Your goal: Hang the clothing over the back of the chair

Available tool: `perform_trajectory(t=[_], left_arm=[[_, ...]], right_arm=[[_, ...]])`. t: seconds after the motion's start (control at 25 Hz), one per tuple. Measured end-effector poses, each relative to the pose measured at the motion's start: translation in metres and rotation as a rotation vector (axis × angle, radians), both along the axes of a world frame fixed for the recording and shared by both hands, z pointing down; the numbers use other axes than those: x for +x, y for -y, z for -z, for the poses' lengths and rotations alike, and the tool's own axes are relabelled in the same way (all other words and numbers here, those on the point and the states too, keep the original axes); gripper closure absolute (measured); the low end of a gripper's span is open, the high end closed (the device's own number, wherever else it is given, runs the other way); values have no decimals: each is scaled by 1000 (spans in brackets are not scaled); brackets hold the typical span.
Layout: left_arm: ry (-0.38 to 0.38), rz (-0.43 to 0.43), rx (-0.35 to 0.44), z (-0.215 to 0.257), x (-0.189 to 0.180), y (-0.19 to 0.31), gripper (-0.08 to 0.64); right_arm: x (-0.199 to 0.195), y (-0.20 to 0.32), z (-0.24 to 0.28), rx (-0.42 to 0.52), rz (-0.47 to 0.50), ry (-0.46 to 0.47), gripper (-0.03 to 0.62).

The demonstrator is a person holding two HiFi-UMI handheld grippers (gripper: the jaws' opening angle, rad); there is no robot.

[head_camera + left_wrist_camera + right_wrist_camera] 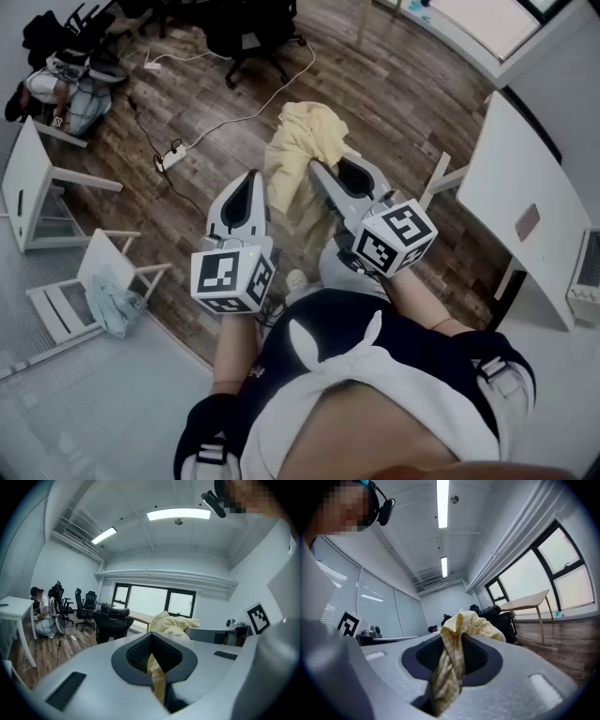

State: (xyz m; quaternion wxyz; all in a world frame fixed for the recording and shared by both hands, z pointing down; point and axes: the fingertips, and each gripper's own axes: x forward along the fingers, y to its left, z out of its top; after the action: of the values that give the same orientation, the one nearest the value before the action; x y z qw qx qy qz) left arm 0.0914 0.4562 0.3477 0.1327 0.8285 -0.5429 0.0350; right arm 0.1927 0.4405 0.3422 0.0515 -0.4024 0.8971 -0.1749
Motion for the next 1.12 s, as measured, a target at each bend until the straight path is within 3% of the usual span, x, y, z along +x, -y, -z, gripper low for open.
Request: perform_trajectory(t=[0.52,0.8,1.12], left_arm=[[3,6,26,2,9,22,554],[-7,47,51,15,36,86,555],[-27,112,51,8,58,124,554]], right_arm=[[7,23,-2,6,-2,13,488],[34,86,11,18,41,11,488],[58,133,7,21,90,2,488]])
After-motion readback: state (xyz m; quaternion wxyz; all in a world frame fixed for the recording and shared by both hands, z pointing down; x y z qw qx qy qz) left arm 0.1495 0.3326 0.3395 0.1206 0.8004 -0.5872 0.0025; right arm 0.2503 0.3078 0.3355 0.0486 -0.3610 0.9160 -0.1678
